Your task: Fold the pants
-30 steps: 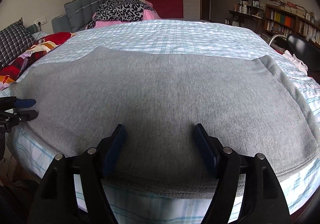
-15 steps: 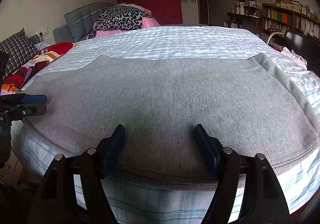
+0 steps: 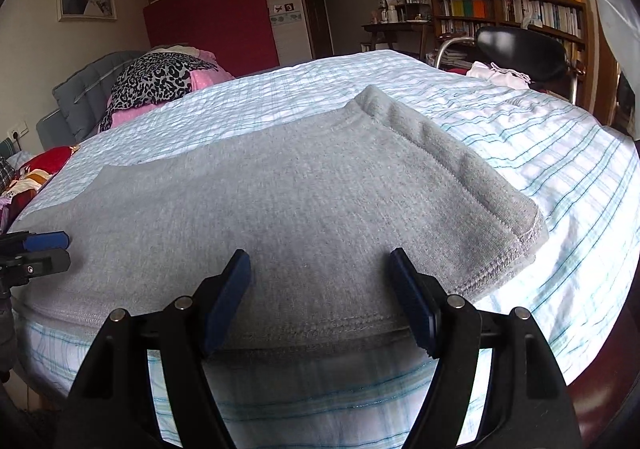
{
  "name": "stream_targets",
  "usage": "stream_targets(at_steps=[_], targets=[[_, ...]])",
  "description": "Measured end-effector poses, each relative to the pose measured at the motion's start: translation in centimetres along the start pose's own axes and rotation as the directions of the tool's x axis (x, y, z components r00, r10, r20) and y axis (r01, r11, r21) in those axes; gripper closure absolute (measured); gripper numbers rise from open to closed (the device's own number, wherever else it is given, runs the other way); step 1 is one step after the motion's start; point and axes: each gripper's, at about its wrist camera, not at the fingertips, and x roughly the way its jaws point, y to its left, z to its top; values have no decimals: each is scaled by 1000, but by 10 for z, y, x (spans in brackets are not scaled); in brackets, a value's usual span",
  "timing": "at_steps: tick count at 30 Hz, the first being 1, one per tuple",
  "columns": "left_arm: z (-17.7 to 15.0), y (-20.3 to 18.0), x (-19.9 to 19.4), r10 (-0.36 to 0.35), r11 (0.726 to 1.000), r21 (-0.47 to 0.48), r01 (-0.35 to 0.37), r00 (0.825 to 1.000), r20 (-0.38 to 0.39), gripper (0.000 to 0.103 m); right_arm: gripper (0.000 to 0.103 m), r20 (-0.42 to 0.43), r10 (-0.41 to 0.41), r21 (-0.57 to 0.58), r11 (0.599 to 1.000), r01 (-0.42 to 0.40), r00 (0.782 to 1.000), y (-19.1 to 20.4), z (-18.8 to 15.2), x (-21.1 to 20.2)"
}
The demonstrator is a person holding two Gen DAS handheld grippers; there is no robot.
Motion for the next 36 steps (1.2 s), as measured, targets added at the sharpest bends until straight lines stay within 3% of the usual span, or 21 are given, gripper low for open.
stream_targets(at_steps=[3, 8, 18, 24, 28, 32, 34, 36], targets=[[-1, -9, 13, 30, 999, 28, -29, 999, -14, 24, 30, 21, 6, 2, 1000, -6, 1000, -1, -3, -2], [-3, -21, 22, 64, 994, 86, -62, 998, -16, 16, 30, 79, 73, 115, 990, -82, 994, -24, -7, -19], [19, -43, 24, -15, 996, 83, 14, 1000, 6, 15, 30, 114, -34, 323, 946, -5, 993, -83, -18, -43], [30, -61, 31, -42, 992, 116, 41, 999, 2, 15, 30, 105, 50, 460, 883, -93, 993, -114, -25, -33], [35, -67, 36, -65, 991, 118, 65, 998, -3, 15, 30, 118, 85, 464, 876, -130, 989, -113, -18, -25], [39, -71, 45, -73, 991, 115, 73, 997, -7, 15, 31, 140, 70, 459, 879, -127, 988, -108, -17, -19], [38, -72, 50, -80, 991, 108, 81, 997, -16, 15, 37, 146, 58, 456, 882, -119, 988, -107, -16, -20], [37, -72, 55, -79, 991, 105, 82, 996, -28, 15, 59, 149, 57, 465, 877, -121, 987, -109, -16, -20]])
